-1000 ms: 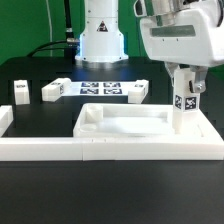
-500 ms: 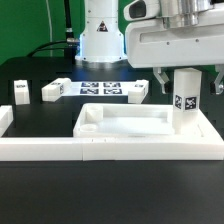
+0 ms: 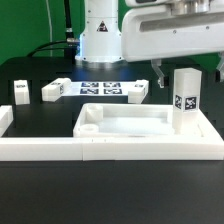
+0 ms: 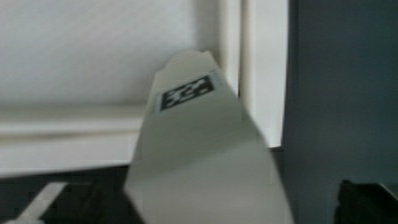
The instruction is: Assemble desk
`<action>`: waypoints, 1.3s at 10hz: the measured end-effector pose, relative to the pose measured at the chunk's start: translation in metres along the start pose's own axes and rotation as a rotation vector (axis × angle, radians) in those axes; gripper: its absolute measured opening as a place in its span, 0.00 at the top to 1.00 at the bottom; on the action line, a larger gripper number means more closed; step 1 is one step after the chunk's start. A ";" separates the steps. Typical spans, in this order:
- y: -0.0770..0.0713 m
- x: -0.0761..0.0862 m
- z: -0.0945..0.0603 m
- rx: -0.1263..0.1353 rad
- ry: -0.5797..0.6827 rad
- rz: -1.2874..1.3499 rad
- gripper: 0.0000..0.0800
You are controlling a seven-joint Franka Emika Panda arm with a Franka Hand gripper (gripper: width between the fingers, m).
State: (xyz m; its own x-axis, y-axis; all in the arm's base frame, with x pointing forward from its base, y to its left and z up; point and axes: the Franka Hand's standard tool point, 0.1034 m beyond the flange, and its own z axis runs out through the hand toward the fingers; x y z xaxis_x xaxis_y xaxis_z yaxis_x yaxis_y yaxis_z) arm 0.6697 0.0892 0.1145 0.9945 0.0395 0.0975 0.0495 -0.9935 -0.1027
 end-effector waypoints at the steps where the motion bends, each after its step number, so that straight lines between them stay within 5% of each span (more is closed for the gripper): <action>1: 0.000 -0.001 0.001 0.002 -0.002 0.056 0.19; 3: 0.000 0.000 0.001 0.001 -0.002 0.067 0.53; 4: 0.000 0.000 0.001 0.002 0.000 0.132 0.53; 5: 0.000 0.000 0.001 0.002 -0.001 0.212 0.63; 8: 0.008 0.000 0.001 0.003 0.000 0.522 0.63; 10: 0.011 0.000 0.001 0.055 -0.023 0.903 0.63; 13: 0.011 -0.001 0.001 0.049 -0.030 1.027 0.63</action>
Offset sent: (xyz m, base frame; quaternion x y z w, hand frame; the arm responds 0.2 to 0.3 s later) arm 0.0000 0.0000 0.0000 0.0000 0.0000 0.0650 0.9979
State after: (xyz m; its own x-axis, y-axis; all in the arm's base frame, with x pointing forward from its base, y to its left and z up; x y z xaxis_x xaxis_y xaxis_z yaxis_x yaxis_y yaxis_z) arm 0.6689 0.0782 0.1121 0.5607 -0.8236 -0.0850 -0.8233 -0.5437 -0.1630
